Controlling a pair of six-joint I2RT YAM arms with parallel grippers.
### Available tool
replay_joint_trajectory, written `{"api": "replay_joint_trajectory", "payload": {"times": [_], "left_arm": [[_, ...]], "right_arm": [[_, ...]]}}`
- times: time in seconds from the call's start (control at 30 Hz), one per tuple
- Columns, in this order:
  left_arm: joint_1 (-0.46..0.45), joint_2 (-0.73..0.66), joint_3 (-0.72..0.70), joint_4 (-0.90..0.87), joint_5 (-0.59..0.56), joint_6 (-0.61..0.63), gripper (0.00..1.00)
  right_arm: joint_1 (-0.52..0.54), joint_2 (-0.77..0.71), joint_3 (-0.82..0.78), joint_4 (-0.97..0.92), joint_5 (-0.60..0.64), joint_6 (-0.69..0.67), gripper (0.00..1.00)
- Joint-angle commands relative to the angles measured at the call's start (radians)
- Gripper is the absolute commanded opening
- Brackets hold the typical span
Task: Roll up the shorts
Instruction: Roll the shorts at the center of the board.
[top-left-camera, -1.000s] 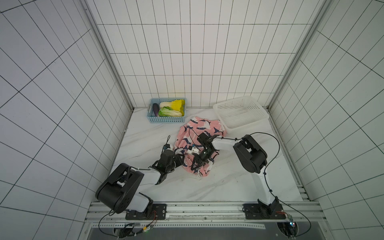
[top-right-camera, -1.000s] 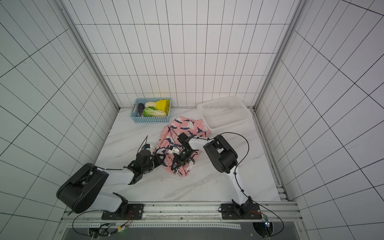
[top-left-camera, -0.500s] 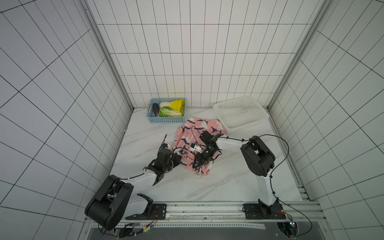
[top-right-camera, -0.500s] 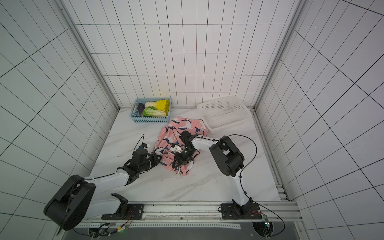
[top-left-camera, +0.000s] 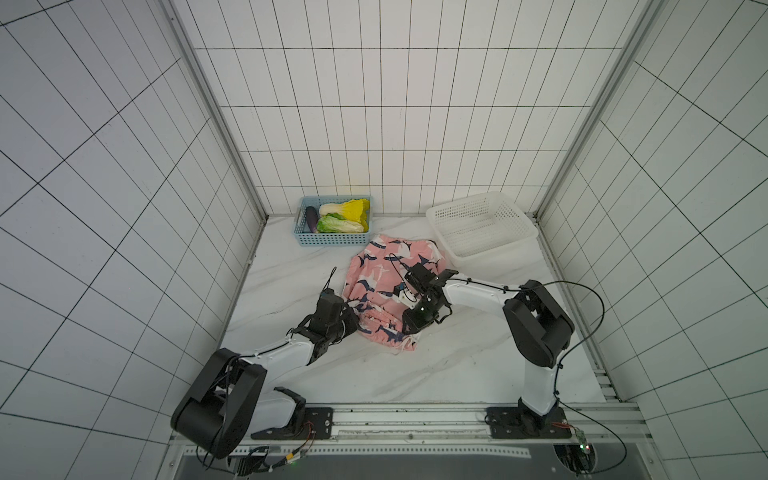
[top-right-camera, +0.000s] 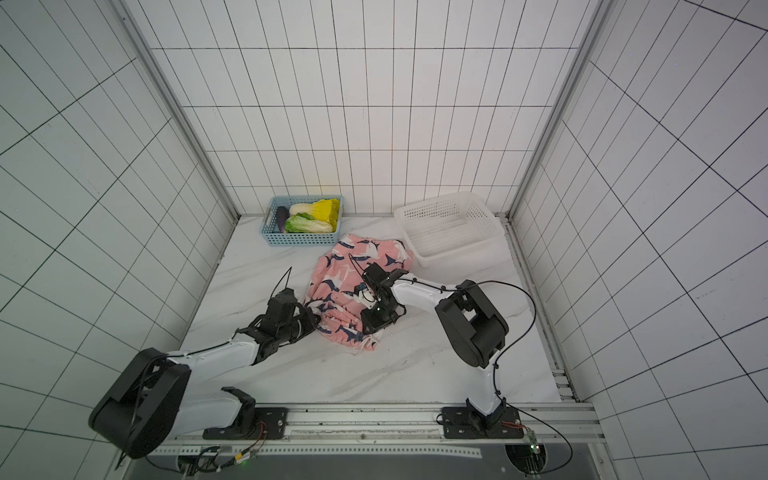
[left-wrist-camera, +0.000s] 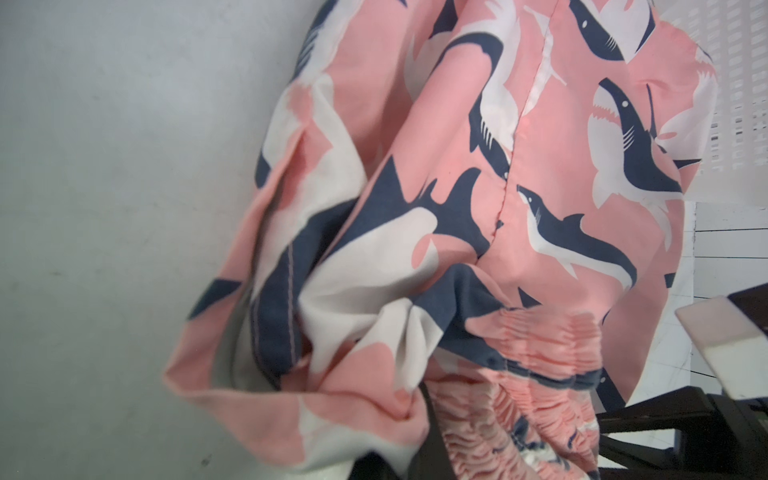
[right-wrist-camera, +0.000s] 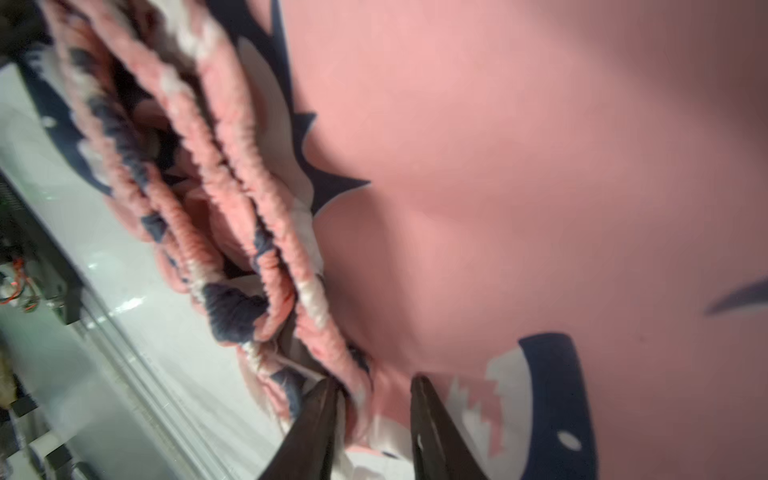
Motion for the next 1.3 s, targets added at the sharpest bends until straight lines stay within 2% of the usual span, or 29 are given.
{"api": "replay_joint_trajectory", "payload": {"times": [0.0,0.2,0.33,0.4,0.43,0.47,0.5,0.63,0.8,1.17,1.27], "left_arm": [[0.008,0.002,0.032,-0.056,-0.030,0.005,0.00],[0.007,-0.003,0.086,-0.157,-0.017,-0.006,0.00],[0.010,0.028,0.132,-0.204,0.013,-0.014,0.00],[0.012,0.047,0.148,-0.215,0.029,-0.021,0.00],[0.015,0.057,0.156,-0.221,0.036,-0.029,0.00],[0.017,0.066,0.161,-0.227,0.043,-0.034,0.00],[0.020,0.073,0.171,-0.232,0.047,-0.042,0.00],[0.027,0.095,0.202,-0.259,0.076,-0.058,0.00],[0.035,0.116,0.241,-0.287,0.107,-0.058,0.00],[0.046,0.128,0.262,-0.302,0.143,-0.066,0.00],[0.050,0.132,0.264,-0.298,0.164,-0.075,0.00]], "right_arm": [[0.009,-0.011,-0.044,0.014,0.147,0.016,0.32],[0.043,-0.239,-0.096,0.039,0.278,-0.033,0.39],[0.143,-0.379,-0.153,0.092,0.403,-0.119,0.56],[0.203,-0.409,-0.189,0.154,0.431,-0.155,0.58],[0.234,-0.416,-0.211,0.190,0.450,-0.168,0.66],[0.261,-0.420,-0.228,0.229,0.464,-0.184,0.68],[0.293,-0.418,-0.242,0.264,0.484,-0.199,1.00],[0.377,-0.378,-0.265,0.375,0.488,-0.238,0.99],[0.451,-0.278,-0.277,0.479,0.618,-0.285,1.00],[0.455,-0.123,-0.335,0.653,0.869,-0.314,0.96],[0.447,-0.065,-0.317,0.667,0.932,-0.312,0.91]]}}
